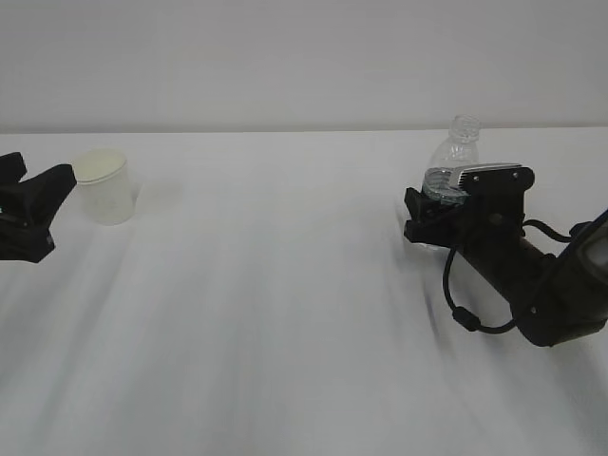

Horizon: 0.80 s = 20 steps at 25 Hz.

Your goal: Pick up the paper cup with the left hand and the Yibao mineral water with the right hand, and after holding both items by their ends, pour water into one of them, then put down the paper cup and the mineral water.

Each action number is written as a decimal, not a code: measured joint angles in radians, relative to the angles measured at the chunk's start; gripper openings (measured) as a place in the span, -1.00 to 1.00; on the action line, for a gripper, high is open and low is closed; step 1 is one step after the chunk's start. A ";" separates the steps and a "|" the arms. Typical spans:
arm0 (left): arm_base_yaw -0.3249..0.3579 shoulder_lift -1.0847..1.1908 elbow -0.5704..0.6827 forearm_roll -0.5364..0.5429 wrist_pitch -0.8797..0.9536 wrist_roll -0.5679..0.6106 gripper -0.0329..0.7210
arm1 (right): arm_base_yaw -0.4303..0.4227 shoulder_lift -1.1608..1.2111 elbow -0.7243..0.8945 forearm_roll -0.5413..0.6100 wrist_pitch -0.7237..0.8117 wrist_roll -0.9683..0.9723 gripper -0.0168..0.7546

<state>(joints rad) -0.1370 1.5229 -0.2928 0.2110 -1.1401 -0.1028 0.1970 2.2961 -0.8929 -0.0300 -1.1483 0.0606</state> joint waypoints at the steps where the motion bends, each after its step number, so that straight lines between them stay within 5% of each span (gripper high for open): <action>1: 0.000 0.000 0.000 0.000 0.000 0.000 0.23 | 0.000 0.000 0.000 0.000 0.000 0.000 0.45; 20: 0.000 0.000 0.000 0.002 0.000 0.000 0.22 | 0.000 0.000 0.000 0.000 0.002 -0.084 0.28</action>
<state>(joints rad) -0.1370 1.5229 -0.2928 0.2132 -1.1401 -0.1028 0.1970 2.2961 -0.8929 -0.0300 -1.1467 -0.0231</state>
